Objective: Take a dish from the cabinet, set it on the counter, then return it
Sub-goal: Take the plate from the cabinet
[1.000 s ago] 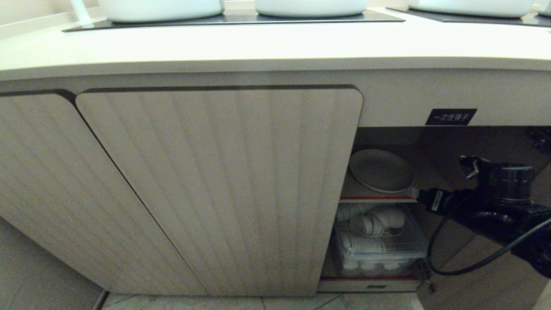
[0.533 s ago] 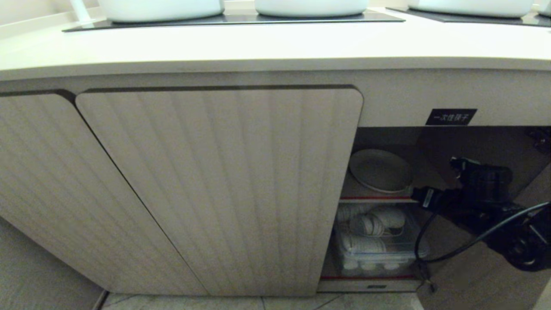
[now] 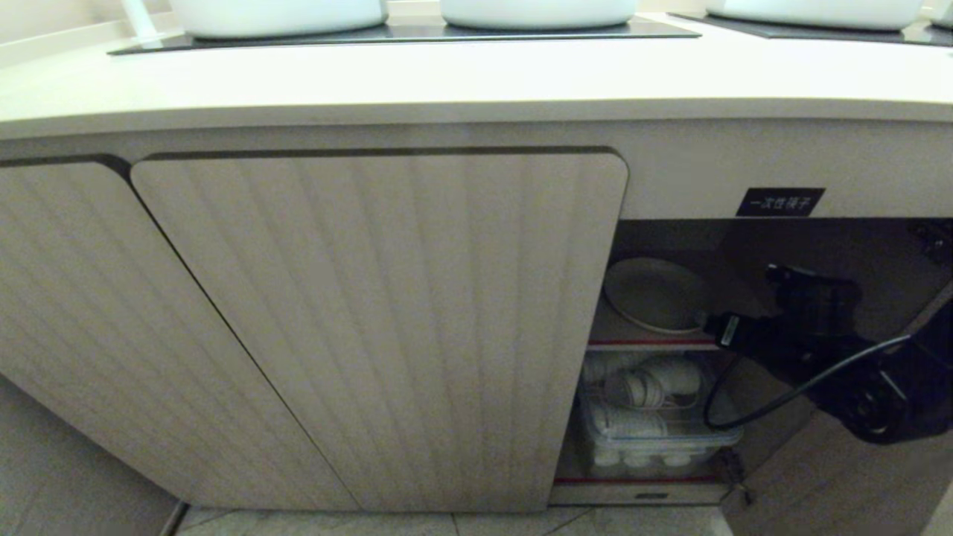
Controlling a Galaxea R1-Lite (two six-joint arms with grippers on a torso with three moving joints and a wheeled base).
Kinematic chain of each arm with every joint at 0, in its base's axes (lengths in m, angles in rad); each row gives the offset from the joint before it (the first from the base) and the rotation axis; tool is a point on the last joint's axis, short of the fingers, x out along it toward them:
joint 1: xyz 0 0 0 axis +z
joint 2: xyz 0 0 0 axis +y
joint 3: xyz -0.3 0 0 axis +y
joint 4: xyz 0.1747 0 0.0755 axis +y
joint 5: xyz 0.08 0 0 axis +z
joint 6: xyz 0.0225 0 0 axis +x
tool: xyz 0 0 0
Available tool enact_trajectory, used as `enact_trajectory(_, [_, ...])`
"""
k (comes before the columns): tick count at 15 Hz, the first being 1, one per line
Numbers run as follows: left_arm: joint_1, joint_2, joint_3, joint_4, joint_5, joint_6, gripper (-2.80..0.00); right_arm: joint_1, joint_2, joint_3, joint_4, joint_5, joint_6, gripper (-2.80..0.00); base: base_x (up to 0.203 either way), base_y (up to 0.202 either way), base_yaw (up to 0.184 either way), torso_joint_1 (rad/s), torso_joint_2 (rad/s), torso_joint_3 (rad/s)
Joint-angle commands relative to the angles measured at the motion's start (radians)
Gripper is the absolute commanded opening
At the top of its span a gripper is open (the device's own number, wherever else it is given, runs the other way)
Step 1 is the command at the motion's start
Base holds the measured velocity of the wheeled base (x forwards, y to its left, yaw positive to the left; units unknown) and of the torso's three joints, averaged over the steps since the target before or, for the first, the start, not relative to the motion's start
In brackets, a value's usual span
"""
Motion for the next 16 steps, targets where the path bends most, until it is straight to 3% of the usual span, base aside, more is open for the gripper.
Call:
enact_trajectory(1, [0.0,0.0,0.0,0.0,-0.001,0.0,0.0,-0.001,0.018,-0.02,-0.006,-0.002,0.0,0.0,0.0,0.0,0.0,0.0,0.0,0.0])
enact_trajectory(16, [0.0,0.0,0.0,0.0,-0.001,0.0,0.0,-0.003,0.035,-0.093,-0.002,-0.003,-0.057,0.0,0.0,0.0,0.0,0.0,0.0,0.0])
